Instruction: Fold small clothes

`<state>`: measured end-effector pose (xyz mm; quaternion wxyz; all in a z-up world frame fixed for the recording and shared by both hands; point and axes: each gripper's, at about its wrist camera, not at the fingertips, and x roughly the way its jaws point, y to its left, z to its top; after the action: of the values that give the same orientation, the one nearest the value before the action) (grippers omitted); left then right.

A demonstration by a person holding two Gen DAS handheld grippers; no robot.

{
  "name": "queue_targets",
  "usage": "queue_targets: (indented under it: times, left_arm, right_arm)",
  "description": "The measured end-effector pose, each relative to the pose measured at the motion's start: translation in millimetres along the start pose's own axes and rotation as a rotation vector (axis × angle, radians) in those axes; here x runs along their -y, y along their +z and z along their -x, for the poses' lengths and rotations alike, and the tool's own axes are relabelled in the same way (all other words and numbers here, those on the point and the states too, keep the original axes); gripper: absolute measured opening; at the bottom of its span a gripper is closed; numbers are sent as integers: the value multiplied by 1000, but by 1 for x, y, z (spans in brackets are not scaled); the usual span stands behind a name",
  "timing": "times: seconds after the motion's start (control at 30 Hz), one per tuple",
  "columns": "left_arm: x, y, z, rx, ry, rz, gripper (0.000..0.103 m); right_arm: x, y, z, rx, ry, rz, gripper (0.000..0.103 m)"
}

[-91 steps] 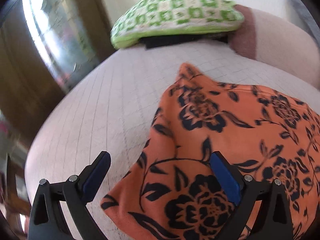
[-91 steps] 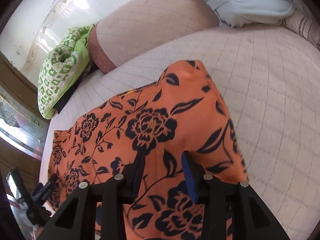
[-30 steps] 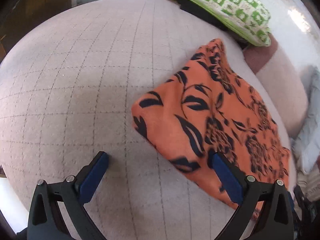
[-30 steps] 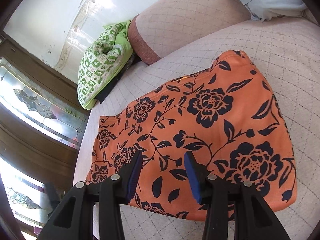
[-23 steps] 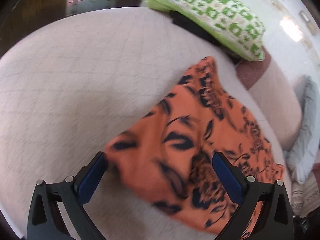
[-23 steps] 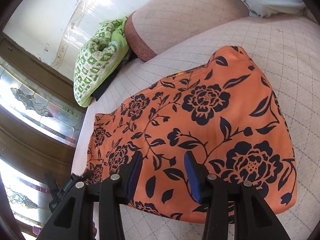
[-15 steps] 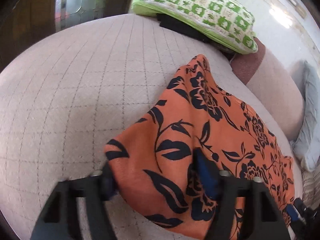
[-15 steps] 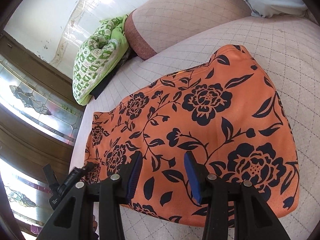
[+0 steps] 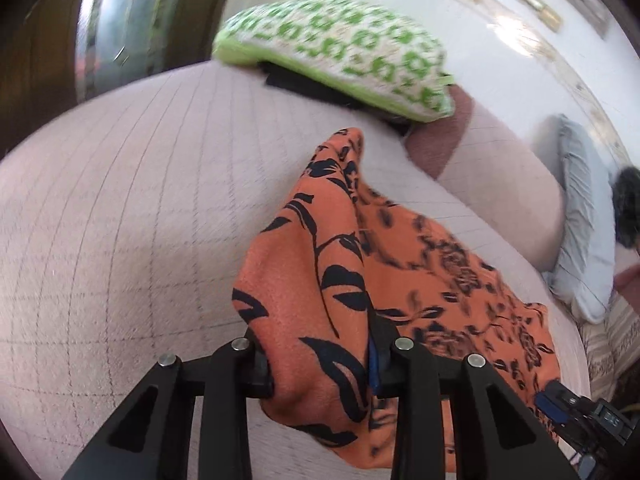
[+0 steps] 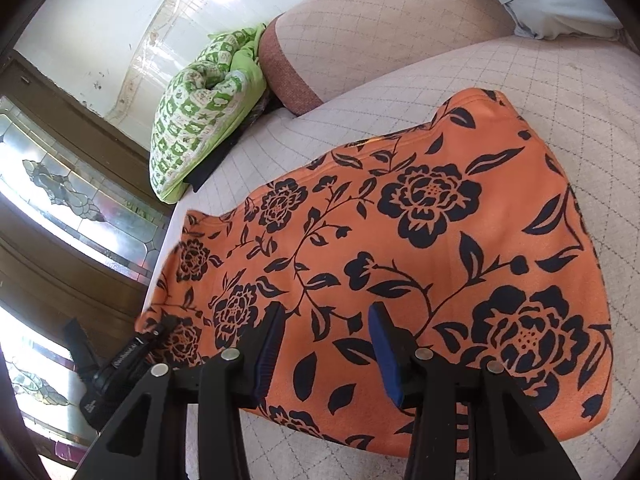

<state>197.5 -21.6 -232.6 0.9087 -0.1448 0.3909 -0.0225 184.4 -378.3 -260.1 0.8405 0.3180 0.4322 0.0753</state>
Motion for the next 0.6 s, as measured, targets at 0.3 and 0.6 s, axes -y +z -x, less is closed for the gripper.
queue_targets:
  times: [0.3, 0.6]
  left_arm:
    - [126, -1, 42, 40, -157, -249, 23]
    - [239, -52, 9, -245, -429, -358, 26]
  right_arm:
    - [48, 15, 30, 85, 13, -153, 47]
    - [125, 32, 84, 216, 204, -401, 51]
